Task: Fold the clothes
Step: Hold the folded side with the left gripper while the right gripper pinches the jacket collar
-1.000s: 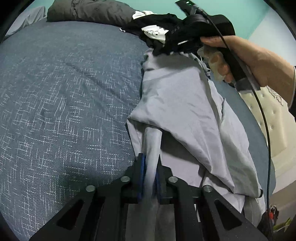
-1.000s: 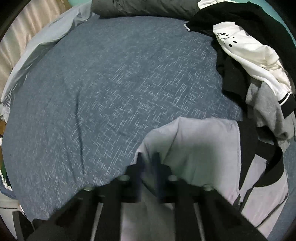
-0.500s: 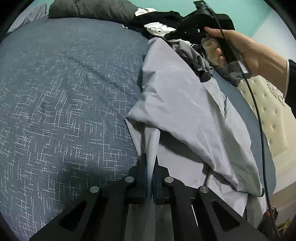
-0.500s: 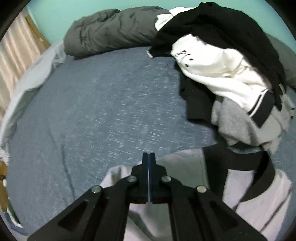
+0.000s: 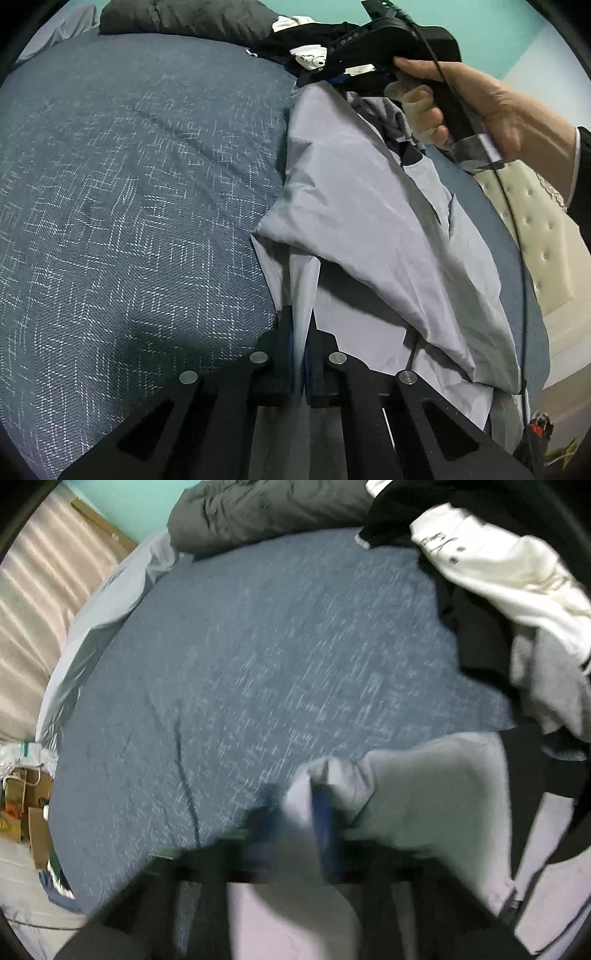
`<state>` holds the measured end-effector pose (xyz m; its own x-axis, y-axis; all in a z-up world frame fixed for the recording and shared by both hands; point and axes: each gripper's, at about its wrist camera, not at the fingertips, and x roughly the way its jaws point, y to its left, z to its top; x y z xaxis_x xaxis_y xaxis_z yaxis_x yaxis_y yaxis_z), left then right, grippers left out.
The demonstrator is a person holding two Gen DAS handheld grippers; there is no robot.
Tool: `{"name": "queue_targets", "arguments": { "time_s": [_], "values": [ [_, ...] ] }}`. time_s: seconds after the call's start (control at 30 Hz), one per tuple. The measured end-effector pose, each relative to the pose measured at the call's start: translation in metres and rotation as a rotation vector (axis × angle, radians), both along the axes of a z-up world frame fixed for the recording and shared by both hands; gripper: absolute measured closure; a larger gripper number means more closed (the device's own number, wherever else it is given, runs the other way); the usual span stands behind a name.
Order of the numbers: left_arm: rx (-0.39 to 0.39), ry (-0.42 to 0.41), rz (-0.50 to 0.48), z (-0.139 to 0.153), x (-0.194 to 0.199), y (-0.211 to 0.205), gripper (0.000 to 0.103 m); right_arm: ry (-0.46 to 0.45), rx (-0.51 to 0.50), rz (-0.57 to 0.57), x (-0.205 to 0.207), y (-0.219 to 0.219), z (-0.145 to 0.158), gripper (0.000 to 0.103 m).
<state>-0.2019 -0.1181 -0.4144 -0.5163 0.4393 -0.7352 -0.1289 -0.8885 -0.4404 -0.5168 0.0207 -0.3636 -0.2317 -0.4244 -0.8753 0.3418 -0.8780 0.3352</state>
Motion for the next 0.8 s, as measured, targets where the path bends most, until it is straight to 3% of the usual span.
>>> {"name": "queue_targets", "arguments": {
  "time_s": [0.07,0.23,0.4,0.5,0.6,0.7,0.73,0.8],
  "values": [
    [0.000,0.006,0.006,0.002,0.000,-0.001,0.099,0.032,0.005,-0.003,-0.001,-0.002,-0.001,0.100],
    [0.010,0.007,0.018,0.004,0.001,-0.005,0.099,0.149,0.027,-0.001,-0.003,-0.013,0.003,0.101],
    [0.021,-0.004,0.021,0.002,0.003,-0.007,0.099,0.158,0.063,0.038,-0.007,-0.027,-0.008,0.100],
    [0.022,-0.010,0.020,0.000,0.004,-0.005,0.099,0.205,0.097,0.019,-0.004,-0.024,-0.002,0.095],
    [0.028,-0.013,0.022,0.000,0.005,-0.005,0.099,0.224,0.048,-0.036,-0.003,-0.005,0.010,0.094],
    [0.035,-0.016,0.024,0.000,0.005,-0.007,0.099,0.208,-0.011,-0.040,0.001,0.012,0.018,0.078],
    [0.034,-0.016,0.024,0.000,0.004,-0.006,0.099,0.195,-0.030,-0.029,0.003,0.015,0.018,0.066],
    [0.031,-0.016,0.024,0.001,0.004,-0.006,0.099,0.177,-0.060,0.012,0.012,0.022,0.017,0.061]
  ]
}}
